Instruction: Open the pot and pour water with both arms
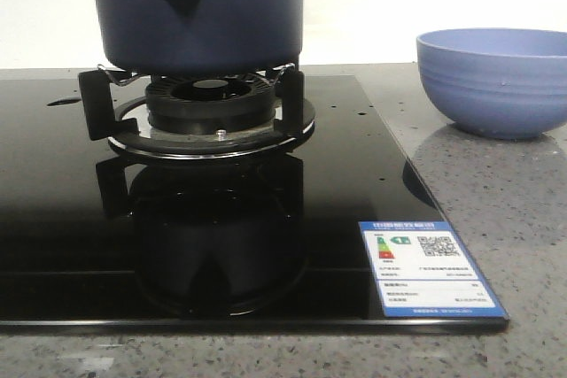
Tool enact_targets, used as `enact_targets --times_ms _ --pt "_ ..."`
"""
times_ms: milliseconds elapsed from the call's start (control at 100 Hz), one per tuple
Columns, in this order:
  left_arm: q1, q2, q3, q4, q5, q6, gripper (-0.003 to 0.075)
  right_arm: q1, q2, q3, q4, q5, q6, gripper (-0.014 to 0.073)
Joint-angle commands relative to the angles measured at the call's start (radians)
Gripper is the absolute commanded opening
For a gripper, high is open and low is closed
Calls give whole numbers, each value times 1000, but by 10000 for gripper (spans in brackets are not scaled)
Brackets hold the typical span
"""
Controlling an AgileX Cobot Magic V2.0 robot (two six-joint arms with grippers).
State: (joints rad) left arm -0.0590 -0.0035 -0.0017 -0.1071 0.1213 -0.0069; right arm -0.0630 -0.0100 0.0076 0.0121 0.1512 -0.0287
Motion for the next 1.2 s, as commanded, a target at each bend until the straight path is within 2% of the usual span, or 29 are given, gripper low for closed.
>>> enact_targets --times_ms 0,390,590,760,990,1090,1190 --pt "2 -28 34 -1 -77 -9 -20 -4 -16 26 -12 -92 3 -63" --pt "2 -28 34 -1 -83 -9 -20 -4 -16 26 -12 -115 5 -63" --pt "2 -28 34 -51 -85 -9 -20 -4 -16 26 85 -115 5 -63" --pt "2 -28 34 -193 -91 -9 -20 -4 -16 26 243 -137 5 -63" --pt "2 -28 34 -474 -140 -9 -20 -4 -16 26 589 -135 5 -63" --pt "2 -28 29 -616 -161 -9 -20 -4 -16 12 635 -120 5 -63" --pt "2 -28 -10 -637 -148 -9 -20 -4 -16 -34 617 -53 5 -60"
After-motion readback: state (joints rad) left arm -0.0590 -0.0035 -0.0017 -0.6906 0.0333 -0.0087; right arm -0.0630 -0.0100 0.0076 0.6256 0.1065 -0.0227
